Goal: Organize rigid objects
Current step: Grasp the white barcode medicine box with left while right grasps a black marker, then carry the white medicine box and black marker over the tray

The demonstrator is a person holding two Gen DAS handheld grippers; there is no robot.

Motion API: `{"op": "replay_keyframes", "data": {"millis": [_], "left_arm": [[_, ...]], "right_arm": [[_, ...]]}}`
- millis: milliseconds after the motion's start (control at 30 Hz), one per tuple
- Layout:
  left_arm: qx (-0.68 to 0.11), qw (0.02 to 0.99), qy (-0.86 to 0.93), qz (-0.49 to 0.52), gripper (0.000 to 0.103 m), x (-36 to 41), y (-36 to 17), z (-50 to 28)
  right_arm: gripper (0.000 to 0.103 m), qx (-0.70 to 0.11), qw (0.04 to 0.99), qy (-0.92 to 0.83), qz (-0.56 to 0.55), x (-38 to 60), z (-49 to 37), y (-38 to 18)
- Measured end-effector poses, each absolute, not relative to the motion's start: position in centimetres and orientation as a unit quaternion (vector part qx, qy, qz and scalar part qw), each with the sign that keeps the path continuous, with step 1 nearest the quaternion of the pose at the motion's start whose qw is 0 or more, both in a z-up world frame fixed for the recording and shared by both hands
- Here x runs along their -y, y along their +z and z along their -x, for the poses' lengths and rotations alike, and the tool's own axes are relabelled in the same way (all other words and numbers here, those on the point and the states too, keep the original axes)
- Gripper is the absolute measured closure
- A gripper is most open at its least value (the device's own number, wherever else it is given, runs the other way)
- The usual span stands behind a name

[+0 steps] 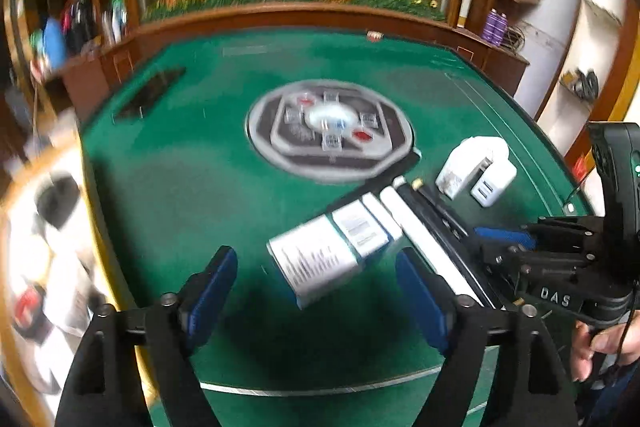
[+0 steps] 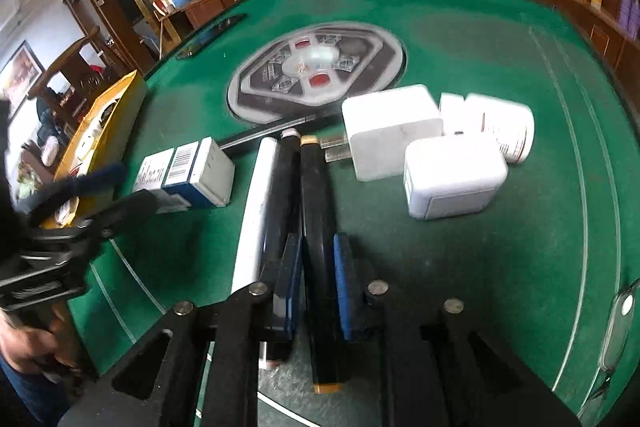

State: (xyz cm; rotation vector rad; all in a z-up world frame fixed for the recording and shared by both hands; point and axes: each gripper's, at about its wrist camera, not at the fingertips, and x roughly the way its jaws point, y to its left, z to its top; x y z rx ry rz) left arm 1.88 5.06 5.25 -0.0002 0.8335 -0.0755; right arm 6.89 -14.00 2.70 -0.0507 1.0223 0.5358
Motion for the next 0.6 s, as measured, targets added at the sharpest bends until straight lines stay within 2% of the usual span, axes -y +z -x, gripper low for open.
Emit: {"op": "replay_keyframes", "data": {"millis": [67,233,267,300,333,433,600], "left_arm": [[-0.409,0.911,-0.042,-0.032,0.010,-4.5,5.5,-3.1],[-0.442,0.889,-0.081,-0.085,0.012,-3.2,3.4,-5.6],[-0.445,0.887,-0.085,-0.089,0.015,-3.0,2.9,-5.6],[-0.454,0.882,-0.086,-0.091,0.029,-2.8,2.5,-5.5],[-0.462,0.879,-0.091,-0.082,0.049,-2.6,2.2,-5.2],[-0.471,0.872,-0.120,-0.059,0.058,-1.7,2.0,-4.0],[-0.474,0.870,-0.112,-0.079,0.058,-0.2,1.8,-4.2]], "right_arm": [[0.089,-0.482,0.839,0.252,0.025,13.9,-6.8,2.6],[0.089,-0.485,0.837,0.254,0.017,14.1,-7.0,2.6],[0.089,-0.486,0.836,0.254,0.015,14.2,-7.0,2.5],[0.089,-0.486,0.836,0.255,0.013,14.2,-7.0,2.5],[0.089,-0.485,0.836,0.256,0.014,14.2,-7.0,2.5],[0.089,-0.484,0.837,0.255,0.019,14.2,-6.9,2.6],[0.089,-0.476,0.843,0.244,0.057,13.4,-6.4,2.8]]}}
